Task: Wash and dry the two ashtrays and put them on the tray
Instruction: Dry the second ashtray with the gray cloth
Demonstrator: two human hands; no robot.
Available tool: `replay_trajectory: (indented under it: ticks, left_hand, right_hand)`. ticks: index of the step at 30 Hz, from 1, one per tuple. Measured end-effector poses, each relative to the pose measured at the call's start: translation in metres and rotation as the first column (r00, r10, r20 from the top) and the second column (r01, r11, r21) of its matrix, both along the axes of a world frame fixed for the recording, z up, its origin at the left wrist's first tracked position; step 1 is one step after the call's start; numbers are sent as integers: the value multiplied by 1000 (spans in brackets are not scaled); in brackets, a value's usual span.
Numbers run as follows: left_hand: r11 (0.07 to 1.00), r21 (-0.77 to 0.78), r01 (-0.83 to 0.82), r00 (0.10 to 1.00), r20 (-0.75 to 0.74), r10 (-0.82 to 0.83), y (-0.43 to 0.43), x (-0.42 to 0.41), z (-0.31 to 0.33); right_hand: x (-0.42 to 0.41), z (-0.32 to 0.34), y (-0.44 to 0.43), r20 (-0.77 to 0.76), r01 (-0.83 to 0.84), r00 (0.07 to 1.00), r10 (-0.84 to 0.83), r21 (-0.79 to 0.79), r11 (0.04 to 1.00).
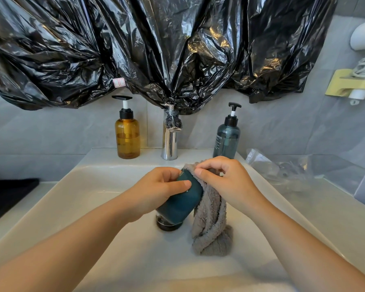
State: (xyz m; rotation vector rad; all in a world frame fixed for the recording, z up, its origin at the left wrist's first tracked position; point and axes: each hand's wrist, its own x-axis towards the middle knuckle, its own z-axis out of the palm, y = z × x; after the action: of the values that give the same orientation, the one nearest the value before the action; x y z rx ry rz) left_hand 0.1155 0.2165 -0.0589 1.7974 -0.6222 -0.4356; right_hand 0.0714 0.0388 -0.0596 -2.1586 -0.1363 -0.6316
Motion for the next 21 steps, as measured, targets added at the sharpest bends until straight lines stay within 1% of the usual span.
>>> replay_trajectory:
  ticks: [5,7,10,11,13,15,18,21]
  left_hand:
    - [997,66,40,997,58,-44,1,-3,2]
    - [997,55,44,997,54,-47,1,-2,3]
    - [998,19,57,998,41,-58,3,-2,4]
    - [998,8,67,997,35,-67,3,-2,4]
    - [996,-9,86,996,14,-86,3,-3,5]
    - [995,-30,93,995,-18,-93,2,-3,3]
    - [997,-51,49,996,-69,-53,-1,-4,0]
    - [999,-37,1,998,-59,-3,-4,-3,-2]
  right_hand:
    - [2,-2,4,89,12,996,-9,-34,999]
    - [4,-2,2,53,35,998,-35,15,999]
    - [5,-2,-9,-76,63,996,-54,124,990]
    - [3,-3,-11,-89,54,995,-41,145,988]
    - [-1,-2,-11,-68,19,998,-7,178,984]
    - [-2,1,-8,-58,-26,998,37,180,983]
    - [0,1,-2,-95,-49,994,61,129,990]
    - [1,-1,-1,-109,-68,990,84,146,987]
